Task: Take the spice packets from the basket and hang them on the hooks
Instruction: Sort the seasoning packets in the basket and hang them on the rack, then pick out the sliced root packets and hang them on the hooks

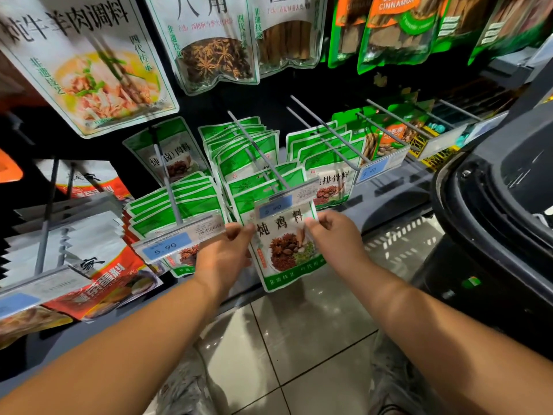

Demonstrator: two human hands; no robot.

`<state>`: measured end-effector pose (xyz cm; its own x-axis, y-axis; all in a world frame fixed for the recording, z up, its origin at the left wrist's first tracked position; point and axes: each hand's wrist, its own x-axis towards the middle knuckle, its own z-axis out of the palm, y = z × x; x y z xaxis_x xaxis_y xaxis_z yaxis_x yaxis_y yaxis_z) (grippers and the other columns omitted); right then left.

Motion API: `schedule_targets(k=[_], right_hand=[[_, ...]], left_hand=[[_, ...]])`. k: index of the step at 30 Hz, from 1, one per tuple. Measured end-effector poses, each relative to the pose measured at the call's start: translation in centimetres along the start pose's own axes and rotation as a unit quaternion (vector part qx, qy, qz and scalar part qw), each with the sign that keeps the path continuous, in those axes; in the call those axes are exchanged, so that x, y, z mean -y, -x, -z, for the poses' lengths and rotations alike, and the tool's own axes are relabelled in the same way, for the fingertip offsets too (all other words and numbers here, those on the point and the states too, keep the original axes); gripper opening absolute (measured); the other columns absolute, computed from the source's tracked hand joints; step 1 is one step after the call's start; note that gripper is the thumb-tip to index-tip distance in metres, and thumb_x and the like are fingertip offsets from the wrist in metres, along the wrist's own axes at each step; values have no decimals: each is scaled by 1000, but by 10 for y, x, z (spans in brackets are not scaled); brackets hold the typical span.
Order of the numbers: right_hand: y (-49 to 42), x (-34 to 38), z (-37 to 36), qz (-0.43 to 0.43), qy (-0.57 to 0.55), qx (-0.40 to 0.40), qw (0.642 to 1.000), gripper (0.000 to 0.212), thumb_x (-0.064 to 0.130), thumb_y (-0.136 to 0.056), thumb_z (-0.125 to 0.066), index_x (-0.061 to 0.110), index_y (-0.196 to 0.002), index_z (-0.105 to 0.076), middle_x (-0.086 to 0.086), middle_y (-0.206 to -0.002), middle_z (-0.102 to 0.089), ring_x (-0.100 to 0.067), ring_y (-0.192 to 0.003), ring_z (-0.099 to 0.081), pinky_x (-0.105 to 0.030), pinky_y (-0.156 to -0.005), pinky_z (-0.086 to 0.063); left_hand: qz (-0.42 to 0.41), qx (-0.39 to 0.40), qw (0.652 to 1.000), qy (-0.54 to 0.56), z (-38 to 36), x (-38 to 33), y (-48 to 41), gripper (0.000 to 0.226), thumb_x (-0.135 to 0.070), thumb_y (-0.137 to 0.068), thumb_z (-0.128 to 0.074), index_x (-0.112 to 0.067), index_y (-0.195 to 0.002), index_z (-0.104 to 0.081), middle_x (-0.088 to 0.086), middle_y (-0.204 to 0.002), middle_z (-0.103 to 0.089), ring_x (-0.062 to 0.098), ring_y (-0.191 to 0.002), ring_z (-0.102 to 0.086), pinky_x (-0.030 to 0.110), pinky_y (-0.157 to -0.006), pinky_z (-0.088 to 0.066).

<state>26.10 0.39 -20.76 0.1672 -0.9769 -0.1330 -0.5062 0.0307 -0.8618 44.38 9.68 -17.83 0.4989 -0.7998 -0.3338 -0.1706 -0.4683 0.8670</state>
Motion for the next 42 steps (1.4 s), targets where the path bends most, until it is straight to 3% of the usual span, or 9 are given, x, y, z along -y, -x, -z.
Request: schedule_targets(k=[4,8,11,13,20,25,31,37,42], right_hand=[[-12,3,-7,0,24,22,999,31,37,-100,-61,11,-86,-66,-3,-73,-60,-20,-68,-55,-36,-66,-46],[-18,-1,-7,-20,20,17,999,34,41,-98,-65,10,-85,-65,-5,-75,-62,-22,-71,-56,-41,-73,-51],[-17,-4,-6,-26,39,25,999,36,47,-98,-63,20,-75,-57,5,-68,-56,-20,-70,-55,-37,-70,-45],[-15,-4,-4,-27,53,30,998,36,47,-99,-61,22,-74,-55,6,-67,-54,-18,-68,-53,-33,-64,-42],[-1,5,10,-24,93,57,994,26,42,-99,-61,20,-112,-61,1,-108,-67,-23,-104,-62,-30,-82,-42],[22,20,32,-7,117,107,987,53,40,-99,-60,18,-145,-48,-8,-146,-54,-27,-129,-53,-28,-92,-38],[46,52,61,77,224,121,964,68,48,-99,-59,15,-154,-39,-7,-157,-42,-26,-145,-38,-36,-118,-33],[90,96,106,166,265,110,943,62,49,-100,-57,23,-153,-38,1,-158,-38,-20,-147,-32,-41,-119,-33],[120,120,157,245,318,77,913,61,47,-99,-60,19,-150,-44,-3,-153,-45,-23,-146,-34,-40,-119,-32]], left_hand=[[101,16,994,-44,5,-9,-7,51,-64,-99,-46,-19,-102,-70,6,-103,-77,23,-85,-71,37,-85,-57],[101,43,993,-43,0,-18,-14,61,-63,-101,-39,-11,-121,-64,19,-138,-61,40,-130,-55,51,-117,-36],[75,13,994,-79,-2,-6,-22,83,-85,-73,-37,-18,-110,-68,17,-126,-68,40,-120,-63,55,-108,-46],[19,-18,996,-85,-4,5,-26,63,-80,-67,-41,-24,-86,-63,18,-108,-72,41,-105,-68,58,-97,-54],[35,6,993,-116,1,3,-6,44,-57,-99,-54,-16,-104,-70,11,-94,-76,26,-82,-67,40,-82,-56],[48,35,974,-218,-1,-8,12,45,-53,-97,-59,-8,-99,-66,13,-96,-70,29,-88,-63,33,-77,-47],[-62,120,921,-365,3,-46,52,26,-47,-99,-58,-24,-111,-51,0,-109,-59,21,-96,-55,28,-79,-39],[-193,135,839,-491,23,-92,90,55,-55,-99,-55,-22,-142,-47,5,-138,-57,25,-124,-55,33,-103,-44],[-257,101,831,-482,33,-127,110,66,-58,-97,-55,-25,-151,-41,1,-150,-53,21,-135,-51,33,-113,-41]])
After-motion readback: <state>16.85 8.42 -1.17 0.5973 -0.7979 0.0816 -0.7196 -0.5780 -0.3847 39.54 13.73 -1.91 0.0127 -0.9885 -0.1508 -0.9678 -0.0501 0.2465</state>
